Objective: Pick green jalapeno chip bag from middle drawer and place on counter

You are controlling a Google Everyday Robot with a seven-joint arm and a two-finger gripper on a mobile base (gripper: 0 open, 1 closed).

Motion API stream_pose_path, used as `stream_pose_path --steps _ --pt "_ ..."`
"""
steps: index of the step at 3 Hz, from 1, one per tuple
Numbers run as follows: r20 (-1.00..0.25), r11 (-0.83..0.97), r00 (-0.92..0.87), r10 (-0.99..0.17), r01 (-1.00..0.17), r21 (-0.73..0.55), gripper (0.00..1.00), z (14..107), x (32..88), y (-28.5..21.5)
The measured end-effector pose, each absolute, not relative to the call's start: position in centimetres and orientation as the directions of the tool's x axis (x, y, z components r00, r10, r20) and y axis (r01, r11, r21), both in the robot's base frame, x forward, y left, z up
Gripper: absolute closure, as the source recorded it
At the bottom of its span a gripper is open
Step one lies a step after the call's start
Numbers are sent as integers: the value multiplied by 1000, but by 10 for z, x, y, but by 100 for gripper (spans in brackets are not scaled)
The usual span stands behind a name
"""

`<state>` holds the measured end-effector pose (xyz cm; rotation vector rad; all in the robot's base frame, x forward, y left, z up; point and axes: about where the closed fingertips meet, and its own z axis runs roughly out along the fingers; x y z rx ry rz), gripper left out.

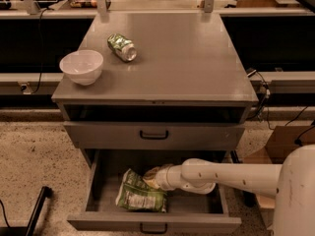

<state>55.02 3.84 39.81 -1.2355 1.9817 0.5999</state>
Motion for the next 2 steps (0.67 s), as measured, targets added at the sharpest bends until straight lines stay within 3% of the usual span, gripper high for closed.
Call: stream_pose_path --steps 2 --pt "-751 410 -295 -591 -912 36 36 395 551 36"
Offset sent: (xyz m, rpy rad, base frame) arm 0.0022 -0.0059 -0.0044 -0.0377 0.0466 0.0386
